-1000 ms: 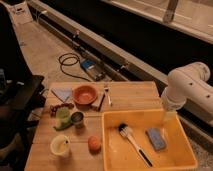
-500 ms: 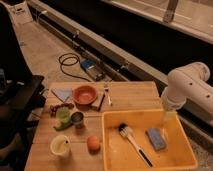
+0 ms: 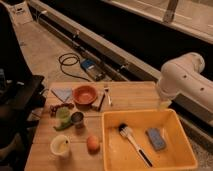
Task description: Place towel in metal cup
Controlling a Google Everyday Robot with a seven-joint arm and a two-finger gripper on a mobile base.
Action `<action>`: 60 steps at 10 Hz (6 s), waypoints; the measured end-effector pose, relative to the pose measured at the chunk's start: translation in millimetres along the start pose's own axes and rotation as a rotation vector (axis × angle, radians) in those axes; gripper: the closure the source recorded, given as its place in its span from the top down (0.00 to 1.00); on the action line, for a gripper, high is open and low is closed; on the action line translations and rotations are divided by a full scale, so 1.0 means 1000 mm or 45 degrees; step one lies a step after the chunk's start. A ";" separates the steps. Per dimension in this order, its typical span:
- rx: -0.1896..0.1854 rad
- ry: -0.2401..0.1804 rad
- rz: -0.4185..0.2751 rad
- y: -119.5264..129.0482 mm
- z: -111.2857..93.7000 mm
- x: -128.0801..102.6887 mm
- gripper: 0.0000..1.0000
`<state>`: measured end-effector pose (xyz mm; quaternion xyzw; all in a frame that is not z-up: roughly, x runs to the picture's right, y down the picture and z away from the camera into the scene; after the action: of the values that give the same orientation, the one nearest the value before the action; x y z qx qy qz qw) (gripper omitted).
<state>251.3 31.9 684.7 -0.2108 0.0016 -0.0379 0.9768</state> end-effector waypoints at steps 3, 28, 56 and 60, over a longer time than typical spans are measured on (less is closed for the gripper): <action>0.115 -0.087 -0.144 -0.065 -0.017 -0.068 0.65; 0.294 -0.290 -0.610 -0.122 -0.002 -0.304 0.65; 0.094 -0.461 -0.655 -0.179 0.171 -0.511 0.65; 0.024 -0.505 -0.577 -0.170 0.209 -0.510 0.65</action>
<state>-265.5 1.3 938.3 -0.2002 -0.2366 -0.2131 0.9266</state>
